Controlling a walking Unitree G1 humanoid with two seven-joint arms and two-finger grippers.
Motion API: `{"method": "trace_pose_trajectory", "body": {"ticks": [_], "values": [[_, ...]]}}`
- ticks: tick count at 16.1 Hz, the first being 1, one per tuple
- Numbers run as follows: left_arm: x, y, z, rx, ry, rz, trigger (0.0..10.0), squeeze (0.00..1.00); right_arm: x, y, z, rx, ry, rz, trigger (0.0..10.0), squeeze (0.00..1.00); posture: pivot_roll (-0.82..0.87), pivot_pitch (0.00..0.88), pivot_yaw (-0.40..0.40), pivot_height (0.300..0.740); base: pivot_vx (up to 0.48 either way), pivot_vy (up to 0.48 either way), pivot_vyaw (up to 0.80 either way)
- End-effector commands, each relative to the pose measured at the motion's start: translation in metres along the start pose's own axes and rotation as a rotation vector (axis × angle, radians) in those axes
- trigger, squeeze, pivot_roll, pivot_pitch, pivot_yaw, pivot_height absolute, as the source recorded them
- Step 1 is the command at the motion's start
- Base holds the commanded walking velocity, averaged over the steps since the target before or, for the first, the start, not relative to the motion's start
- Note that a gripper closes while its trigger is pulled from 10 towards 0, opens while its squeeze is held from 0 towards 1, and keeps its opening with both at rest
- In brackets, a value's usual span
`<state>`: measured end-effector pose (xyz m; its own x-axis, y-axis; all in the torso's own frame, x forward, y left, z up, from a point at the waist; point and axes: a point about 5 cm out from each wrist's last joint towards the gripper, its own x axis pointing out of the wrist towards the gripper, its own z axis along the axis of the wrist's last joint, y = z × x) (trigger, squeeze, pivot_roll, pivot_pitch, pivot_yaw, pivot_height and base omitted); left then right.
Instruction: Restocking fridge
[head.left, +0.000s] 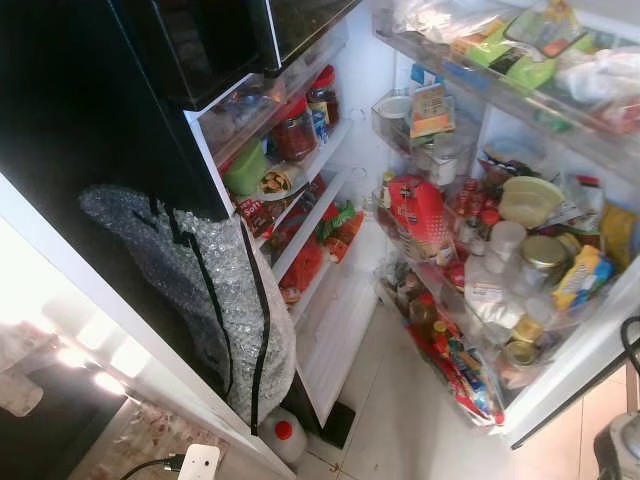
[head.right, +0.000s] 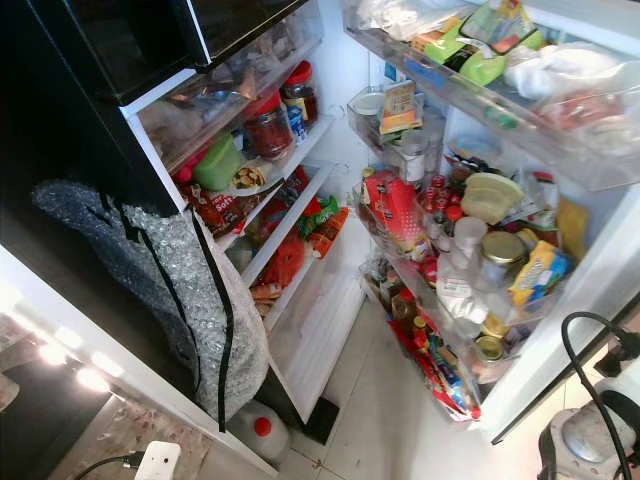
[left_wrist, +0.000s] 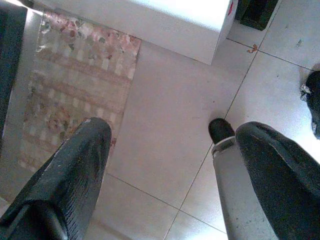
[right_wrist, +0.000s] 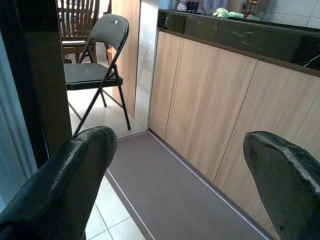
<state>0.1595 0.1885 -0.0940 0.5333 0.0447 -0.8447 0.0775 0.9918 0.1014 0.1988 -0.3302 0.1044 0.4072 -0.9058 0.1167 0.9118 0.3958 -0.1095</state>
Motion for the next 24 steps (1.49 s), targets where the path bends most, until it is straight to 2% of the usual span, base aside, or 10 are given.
{"method": "trace_pose_trajectory", "body": {"ticks": [1, 6, 7, 10, 12, 16, 17, 19, 23, 24], "values": [[-0.001, 0.005, -0.005, -0.009, 0.024, 0.013, 10.0, 0.0, -0.004, 0.005, 0.002, 0.016, 0.006, 0.01, 10.0, 0.0, -0.23, 0.02, 0.129, 0.74, 0.0, 0.0, 0.0], [-0.001, 0.005, -0.005, -0.015, 0.023, 0.017, 10.0, 0.0, -0.007, 0.007, 0.0, 0.016, 0.021, 0.03, 10.0, 0.0, -0.23, 0.02, 0.119, 0.74, 0.0, 0.0, 0.0], [-0.001, 0.004, -0.005, -0.053, 0.018, 0.036, 10.0, 0.0, -0.005, 0.016, 0.003, 0.017, 0.016, 0.093, 10.0, 0.0, -0.22, 0.015, 0.078, 0.74, 0.0, 0.0, 0.0], [-0.001, 0.0, -0.005, -0.099, 0.016, 0.051, 10.0, 0.0, -0.001, 0.023, 0.005, 0.004, 0.016, 0.156, 10.0, 0.0, -0.2, 0.007, 0.03, 0.74, 0.0, 0.0, 0.0], [-0.001, -0.003, -0.006, -0.14, 0.023, 0.069, 10.0, 0.0, -0.001, 0.036, 0.006, -0.011, 0.018, 0.245, 10.0, 0.0, -0.18, 0.0, -0.016, 0.74, 0.0, 0.0, 0.0], [-0.001, -0.001, -0.008, -0.206, 0.042, 0.154, 10.0, 0.0, -0.007, 0.064, 0.009, 0.004, 0.025, 0.412, 10.0, 0.0, -0.13, 0.0, -0.037, 0.74, 0.0, 0.0, 0.0], [-0.001, 0.002, -0.009, -0.214, 0.05, 0.184, 10.0, 0.0, -0.012, 0.073, 0.01, 0.01, 0.023, 0.466, 10.0, 0.0, -0.13, 0.0, -0.022, 0.74, 0.0, 0.0, 0.0], [-0.001, 0.004, -0.009, -0.219, 0.054, 0.201, 10.0, 0.0, -0.018, 0.079, 0.011, 0.01, 0.011, 0.51, 10.0, 0.0, -0.14, 0.0, -0.004, 0.74, 0.0, 0.0, 0.0], [-0.001, 0.011, -0.006, -0.18, 0.052, 0.212, 10.0, 0.0, -0.053, 0.09, 0.014, 0.032, -0.015, 0.665, 10.0, 0.0, -0.16, 0.0, 0.044, 0.74, 0.0, 0.0, 0.0], [-0.001, 0.011, -0.006, -0.175, 0.05, 0.211, 10.0, 0.0, -0.057, 0.091, 0.015, 0.033, -0.019, 0.68, 10.0, 0.0, -0.16, 0.0, 0.044, 0.74, 0.0, 0.0, 0.0]]}}
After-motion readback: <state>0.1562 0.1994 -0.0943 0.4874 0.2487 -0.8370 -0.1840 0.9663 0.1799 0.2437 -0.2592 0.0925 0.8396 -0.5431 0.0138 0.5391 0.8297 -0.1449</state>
